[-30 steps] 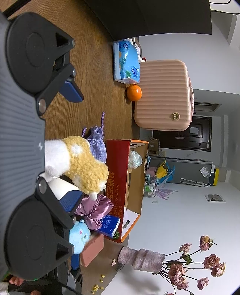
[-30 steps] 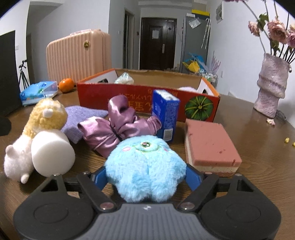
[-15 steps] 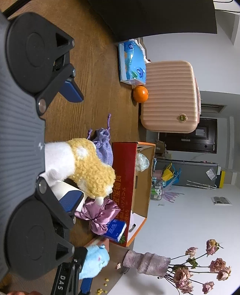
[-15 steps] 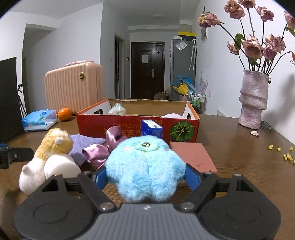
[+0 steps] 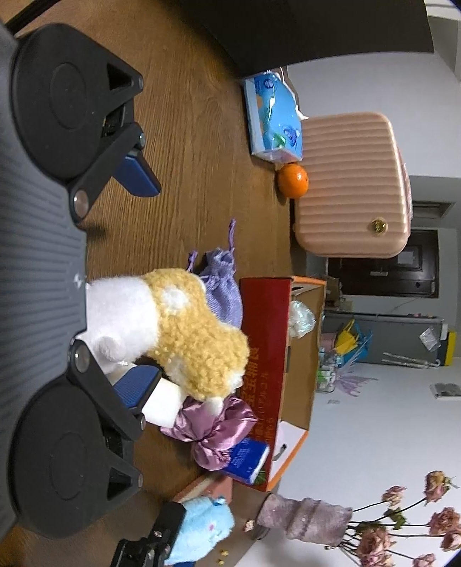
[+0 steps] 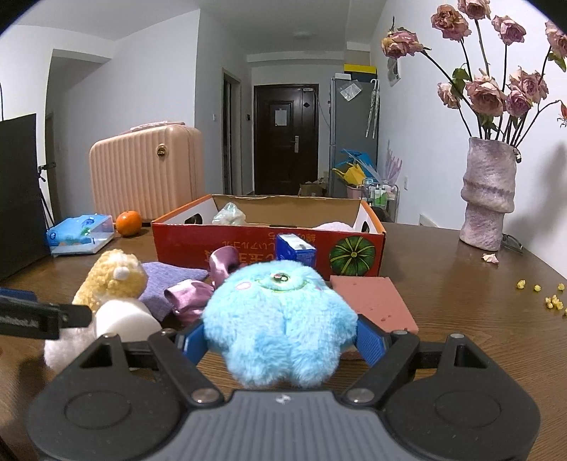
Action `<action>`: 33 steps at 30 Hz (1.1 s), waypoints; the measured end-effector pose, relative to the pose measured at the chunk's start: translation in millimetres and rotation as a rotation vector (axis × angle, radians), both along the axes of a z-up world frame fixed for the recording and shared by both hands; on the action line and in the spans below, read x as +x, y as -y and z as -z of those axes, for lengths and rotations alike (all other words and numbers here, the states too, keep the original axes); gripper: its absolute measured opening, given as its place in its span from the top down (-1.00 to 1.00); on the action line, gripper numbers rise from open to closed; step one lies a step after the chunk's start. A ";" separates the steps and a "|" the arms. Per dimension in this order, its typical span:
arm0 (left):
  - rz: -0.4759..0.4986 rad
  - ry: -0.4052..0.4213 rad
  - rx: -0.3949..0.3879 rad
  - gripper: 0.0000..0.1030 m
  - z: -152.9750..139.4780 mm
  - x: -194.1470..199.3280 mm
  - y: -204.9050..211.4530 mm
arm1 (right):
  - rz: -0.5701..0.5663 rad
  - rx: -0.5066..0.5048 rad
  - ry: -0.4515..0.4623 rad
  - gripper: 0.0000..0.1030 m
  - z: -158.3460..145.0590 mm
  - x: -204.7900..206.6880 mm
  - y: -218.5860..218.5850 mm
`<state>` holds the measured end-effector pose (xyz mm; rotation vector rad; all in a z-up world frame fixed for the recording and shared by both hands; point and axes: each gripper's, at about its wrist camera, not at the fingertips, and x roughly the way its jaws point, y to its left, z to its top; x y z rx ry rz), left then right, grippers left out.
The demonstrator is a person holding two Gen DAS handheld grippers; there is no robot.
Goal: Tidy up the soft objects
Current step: 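Close the left gripper on the yellow-and-white plush sheep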
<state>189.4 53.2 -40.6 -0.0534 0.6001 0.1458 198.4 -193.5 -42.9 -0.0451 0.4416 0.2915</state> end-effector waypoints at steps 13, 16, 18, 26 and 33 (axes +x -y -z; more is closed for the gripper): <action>0.033 -0.061 0.048 -1.00 15.1 18.6 8.0 | -0.006 -0.003 -0.005 -0.61 0.2 -0.7 -1.9; 0.040 -0.065 0.048 -1.00 16.1 18.5 8.5 | -0.007 -0.004 -0.006 -0.61 0.4 -0.2 -1.9; 0.040 -0.065 0.049 -1.00 16.4 18.7 8.6 | -0.007 -0.005 -0.007 -0.61 0.5 0.3 -1.9; 0.067 -0.072 0.032 -0.78 17.7 20.5 8.5 | -0.007 -0.005 -0.008 -0.61 0.4 0.4 -2.2; 0.115 -0.081 0.005 -0.01 19.3 21.3 10.1 | -0.009 -0.012 -0.007 -0.61 2.2 1.0 -2.9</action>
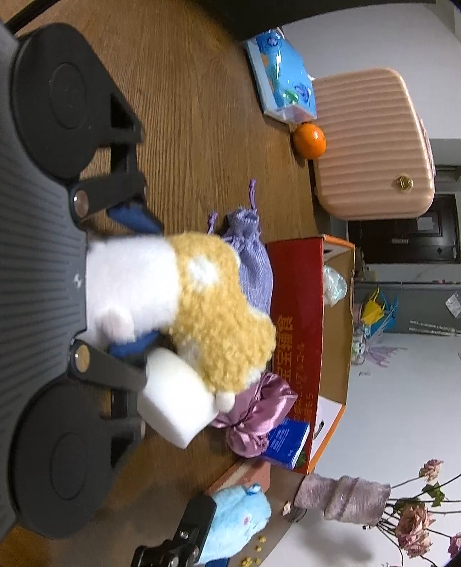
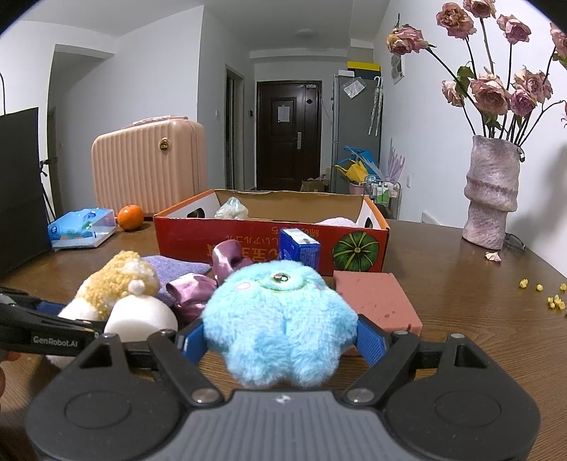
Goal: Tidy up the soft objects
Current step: 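Close the left gripper on the yellow-and-white plush sheep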
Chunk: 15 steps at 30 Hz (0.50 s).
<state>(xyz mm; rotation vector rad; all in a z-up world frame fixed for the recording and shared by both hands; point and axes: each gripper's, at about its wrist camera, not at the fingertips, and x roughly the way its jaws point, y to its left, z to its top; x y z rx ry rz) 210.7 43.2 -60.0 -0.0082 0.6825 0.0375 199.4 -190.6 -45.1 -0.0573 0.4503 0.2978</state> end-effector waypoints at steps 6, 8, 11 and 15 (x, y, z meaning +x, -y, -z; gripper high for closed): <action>-0.010 0.020 0.000 0.05 -2.8 -3.6 -1.8 | 0.000 -0.006 0.005 -0.61 1.4 0.1 0.0; -0.015 0.038 0.004 0.05 -5.5 -6.0 -2.1 | 0.000 -0.007 0.007 -0.61 0.8 -0.9 -0.6; -0.020 0.074 0.009 0.05 -11.0 -12.1 -1.9 | -0.001 -0.007 0.012 -0.61 0.3 -2.0 -0.3; -0.029 0.129 0.011 0.05 -19.5 -21.2 -2.8 | -0.002 -0.006 0.018 -0.61 -0.6 -3.0 -0.5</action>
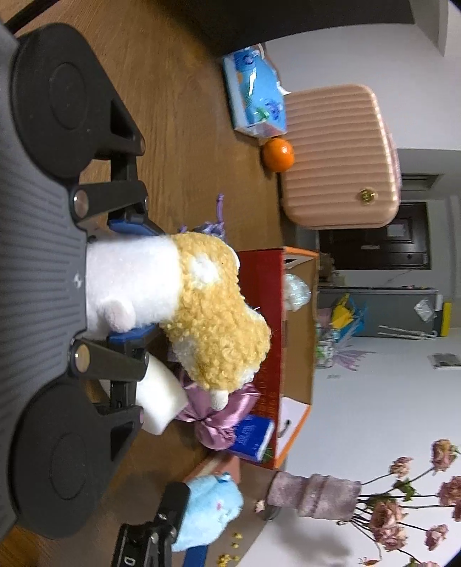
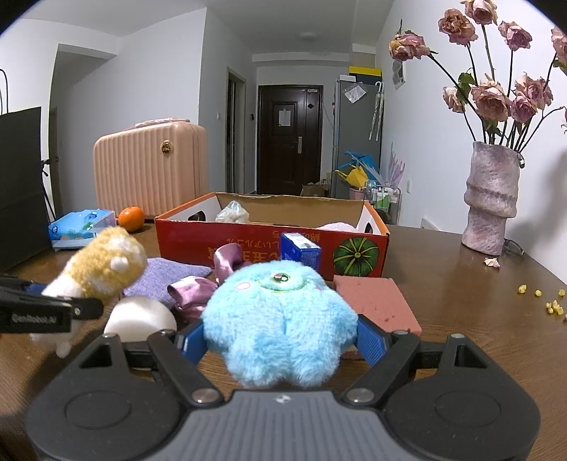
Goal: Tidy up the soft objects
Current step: 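Close the left gripper on the yellow-and-white plush sheep, then lift the blue plush and the sheep plush toward the box with both grippers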
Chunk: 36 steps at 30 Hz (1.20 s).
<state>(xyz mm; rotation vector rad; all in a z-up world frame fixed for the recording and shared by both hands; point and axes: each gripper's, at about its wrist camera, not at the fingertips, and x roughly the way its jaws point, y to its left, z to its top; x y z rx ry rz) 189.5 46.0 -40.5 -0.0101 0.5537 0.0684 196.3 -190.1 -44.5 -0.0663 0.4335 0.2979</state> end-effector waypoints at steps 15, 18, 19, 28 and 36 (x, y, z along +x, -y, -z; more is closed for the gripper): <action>-0.002 0.076 -0.006 0.05 -10.3 -13.4 -0.5 | -0.003 0.011 0.032 -0.61 -1.5 -7.0 2.2; 0.003 0.089 -0.010 0.05 -14.0 -15.7 0.2 | 0.002 0.017 0.046 -0.61 -3.8 -7.4 3.1; 0.005 0.094 -0.011 0.05 -15.4 -16.5 0.3 | 0.002 0.020 0.051 -0.61 -5.1 -7.3 3.8; 0.023 0.108 -0.020 0.05 -26.6 -13.0 4.7 | 0.010 0.014 0.101 -0.62 -18.9 -0.4 4.7; 0.034 0.138 -0.013 0.05 -41.7 -3.5 12.1 | 0.013 0.009 0.144 -0.62 -33.7 9.5 3.2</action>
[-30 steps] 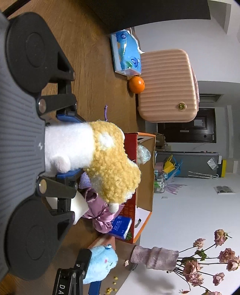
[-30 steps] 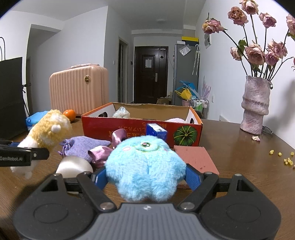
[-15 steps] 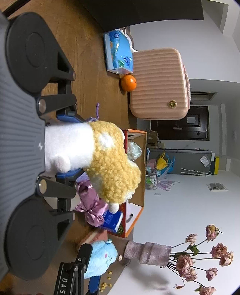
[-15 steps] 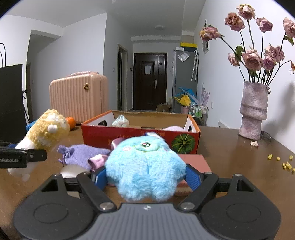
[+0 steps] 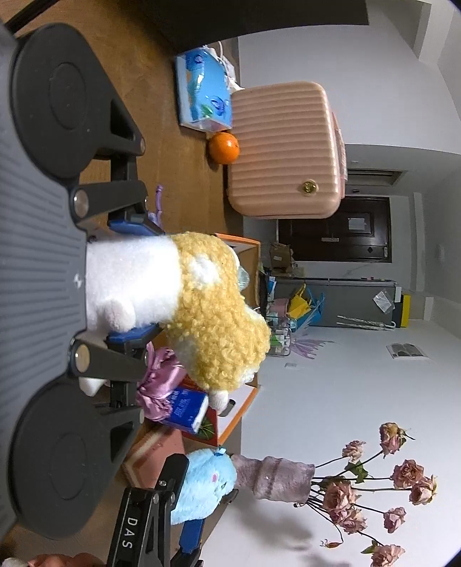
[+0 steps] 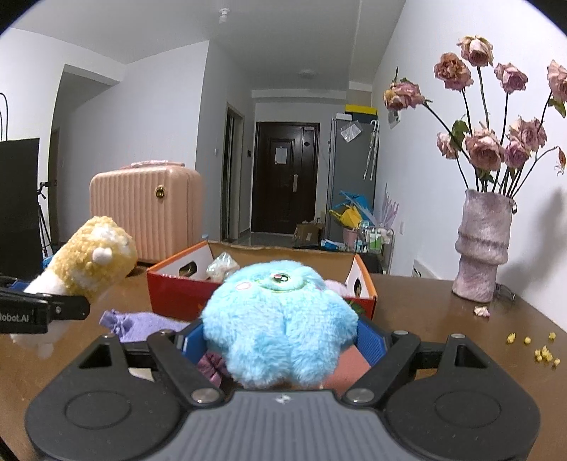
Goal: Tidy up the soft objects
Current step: 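Lift the blue plush and the sheep plush toward the box with both grippers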
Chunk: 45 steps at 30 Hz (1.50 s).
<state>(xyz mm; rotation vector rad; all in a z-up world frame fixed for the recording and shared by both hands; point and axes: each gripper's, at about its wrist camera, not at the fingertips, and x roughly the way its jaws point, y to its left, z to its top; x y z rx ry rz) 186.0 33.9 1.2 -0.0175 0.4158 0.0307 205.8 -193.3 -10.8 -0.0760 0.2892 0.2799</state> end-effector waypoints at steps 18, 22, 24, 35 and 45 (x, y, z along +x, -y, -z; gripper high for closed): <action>-0.004 0.048 -0.019 0.05 -23.8 42.9 12.0 | 0.032 0.029 0.070 -0.62 -24.9 41.5 -0.7; -0.004 0.043 -0.025 0.05 -22.6 55.5 14.7 | 0.036 0.045 0.076 -0.62 -27.6 53.9 -1.9; -0.004 0.042 -0.028 0.05 -22.3 61.7 15.4 | 0.033 0.051 0.081 -0.62 -29.6 60.4 -3.4; -0.025 0.062 -0.038 0.05 -28.5 95.3 20.1 | 0.031 0.041 0.083 -0.62 -34.3 91.0 -5.9; -0.033 0.066 -0.033 0.05 -28.8 120.8 22.4 | 0.037 0.036 0.080 -0.62 -33.4 109.9 -7.3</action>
